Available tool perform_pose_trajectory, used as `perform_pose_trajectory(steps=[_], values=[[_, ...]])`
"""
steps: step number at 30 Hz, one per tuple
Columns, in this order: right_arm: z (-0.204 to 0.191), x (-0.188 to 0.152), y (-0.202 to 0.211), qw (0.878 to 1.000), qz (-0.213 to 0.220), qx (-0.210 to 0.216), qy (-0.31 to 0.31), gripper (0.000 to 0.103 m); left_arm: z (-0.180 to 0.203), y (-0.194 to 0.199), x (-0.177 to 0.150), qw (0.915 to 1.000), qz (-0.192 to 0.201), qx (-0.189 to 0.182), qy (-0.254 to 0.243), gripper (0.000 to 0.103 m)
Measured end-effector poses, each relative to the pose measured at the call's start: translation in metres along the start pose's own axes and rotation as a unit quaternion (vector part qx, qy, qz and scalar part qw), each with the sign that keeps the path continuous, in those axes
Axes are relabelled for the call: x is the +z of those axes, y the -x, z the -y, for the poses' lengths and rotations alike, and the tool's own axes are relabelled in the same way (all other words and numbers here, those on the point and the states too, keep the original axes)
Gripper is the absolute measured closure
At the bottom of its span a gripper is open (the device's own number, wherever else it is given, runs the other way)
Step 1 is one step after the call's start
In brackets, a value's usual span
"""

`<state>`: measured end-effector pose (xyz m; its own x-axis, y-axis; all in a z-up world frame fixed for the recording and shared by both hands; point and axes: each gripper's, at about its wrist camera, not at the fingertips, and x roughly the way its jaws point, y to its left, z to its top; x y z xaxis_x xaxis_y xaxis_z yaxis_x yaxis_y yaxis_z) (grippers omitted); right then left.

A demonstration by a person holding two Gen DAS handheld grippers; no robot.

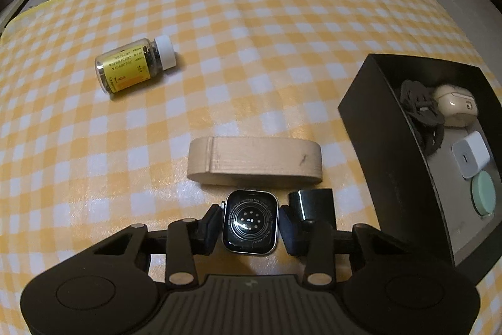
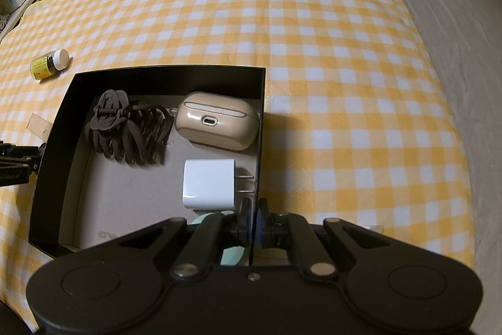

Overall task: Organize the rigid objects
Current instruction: 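Move the left gripper to the black smartwatch and close on it, then carry the smartwatch into the black box and open the left gripper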

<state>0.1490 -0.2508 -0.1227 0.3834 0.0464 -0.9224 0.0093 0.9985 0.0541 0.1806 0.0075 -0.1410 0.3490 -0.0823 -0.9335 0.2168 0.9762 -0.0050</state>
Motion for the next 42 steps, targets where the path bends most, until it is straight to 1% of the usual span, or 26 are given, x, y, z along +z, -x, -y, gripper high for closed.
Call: perform_pose_trajectory(steps=[3, 6, 9, 13, 16, 19, 23, 26, 32, 35, 37, 39, 42], values=[[0.0, 0.0, 0.0, 1.0, 0.0, 0.0, 0.0, 0.099, -0.006, 0.005, -0.003, 1.0, 0.003, -0.001, 0.005, 0.062], [0.0, 0.0, 0.0, 1.0, 0.0, 0.0, 0.001, 0.099, -0.013, 0.022, -0.003, 0.9995, 0.028, 0.002, 0.016, 0.062], [0.0, 0.0, 0.0, 1.0, 0.0, -0.001, 0.0, 0.099, -0.019, 0.043, 0.001, 0.9975, 0.06, -0.012, 0.034, 0.062], [0.0, 0.001, 0.0, 1.0, 0.0, 0.0, 0.0, 0.099, -0.015, 0.072, 0.009, 0.9929, 0.106, -0.032, 0.042, 0.062], [0.0, 0.001, 0.0, 1.0, 0.0, 0.0, 0.001, 0.099, -0.007, 0.086, 0.013, 0.9893, 0.127, -0.055, 0.046, 0.062], [0.0, 0.001, 0.0, 1.0, 0.0, 0.0, 0.001, 0.099, 0.01, 0.094, 0.017, 0.9871, 0.136, -0.078, 0.032, 0.062], [0.0, 0.001, 0.0, 1.0, 0.0, 0.0, 0.001, 0.099, 0.043, 0.094, 0.022, 0.9858, 0.128, -0.108, -0.002, 0.062], [0.0, 0.001, 0.0, 1.0, 0.0, 0.0, 0.001, 0.099, 0.067, 0.086, 0.022, 0.9857, 0.115, -0.121, -0.027, 0.062], [0.0, 0.001, 0.0, 1.0, 0.0, 0.0, 0.001, 0.099, 0.112, 0.062, 0.019, 0.9848, 0.065, -0.154, -0.047, 0.062], [0.0, 0.001, 0.0, 1.0, 0.0, 0.001, 0.0, 0.099, 0.127, 0.047, 0.016, 0.984, 0.036, -0.17, -0.041, 0.062], [0.0, 0.001, 0.0, 1.0, 0.0, 0.001, 0.001, 0.099, 0.138, 0.037, 0.013, 0.984, 0.017, -0.175, -0.028, 0.062], [0.0, 0.001, 0.0, 1.0, 0.0, 0.001, 0.001, 0.099, 0.145, 0.026, 0.012, 0.984, 0.006, -0.178, -0.004, 0.062], [0.0, 0.001, 0.0, 1.0, 0.0, 0.001, 0.0, 0.099, 0.15, 0.016, 0.013, 0.9846, -0.006, -0.172, 0.026, 0.062]])
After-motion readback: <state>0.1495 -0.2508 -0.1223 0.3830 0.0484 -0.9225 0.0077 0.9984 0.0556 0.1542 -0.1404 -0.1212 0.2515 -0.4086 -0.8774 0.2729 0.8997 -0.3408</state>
